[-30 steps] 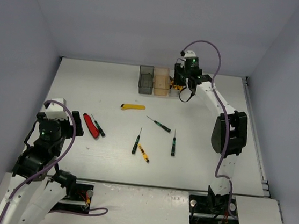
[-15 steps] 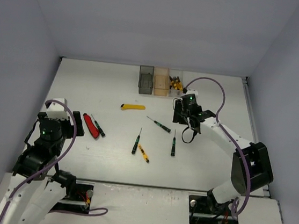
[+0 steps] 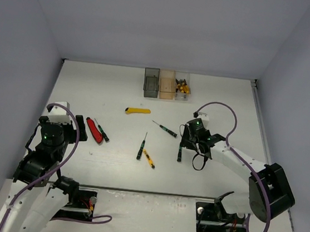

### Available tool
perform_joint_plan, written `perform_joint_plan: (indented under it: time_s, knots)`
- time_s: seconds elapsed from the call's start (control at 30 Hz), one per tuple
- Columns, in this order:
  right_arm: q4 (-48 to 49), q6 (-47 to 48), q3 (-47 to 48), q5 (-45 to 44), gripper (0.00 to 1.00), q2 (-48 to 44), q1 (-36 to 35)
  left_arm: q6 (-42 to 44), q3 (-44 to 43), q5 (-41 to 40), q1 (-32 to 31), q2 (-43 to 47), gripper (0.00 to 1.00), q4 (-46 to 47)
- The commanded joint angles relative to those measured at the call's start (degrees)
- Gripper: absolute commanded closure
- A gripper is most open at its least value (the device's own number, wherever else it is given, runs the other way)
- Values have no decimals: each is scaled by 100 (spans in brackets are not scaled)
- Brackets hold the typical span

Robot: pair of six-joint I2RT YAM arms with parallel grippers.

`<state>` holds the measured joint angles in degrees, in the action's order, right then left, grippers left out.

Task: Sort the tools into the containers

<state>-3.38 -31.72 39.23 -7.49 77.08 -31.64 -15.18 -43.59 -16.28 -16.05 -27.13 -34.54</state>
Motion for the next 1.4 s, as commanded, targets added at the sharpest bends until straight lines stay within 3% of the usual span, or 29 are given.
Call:
perform_joint_plan:
  time_s: [0.0,0.57,0.77,0.87,1.13,1.37]
  knots:
    - [285,-349,-114,-41,58,-7,-177,6,-176,64,41,-133,18,186]
    - [575,-564,-311,-339,72,610,-444,6,-176,90,41,-163,18,191]
    - [548,-508,-283,-377,94,444,-440,6,-185,82,42,-179,18,193]
    - [386,-331,-125,-523,100,124,-403,6,-178,108,41,-190,18,193]
    - [-40,840,1754,-594,100,218,33,6,-187,134,47,-232,18,195]
    - [-7,2355,4618,-199,100,1993,169,15,-174,79,50,-232,18,184]
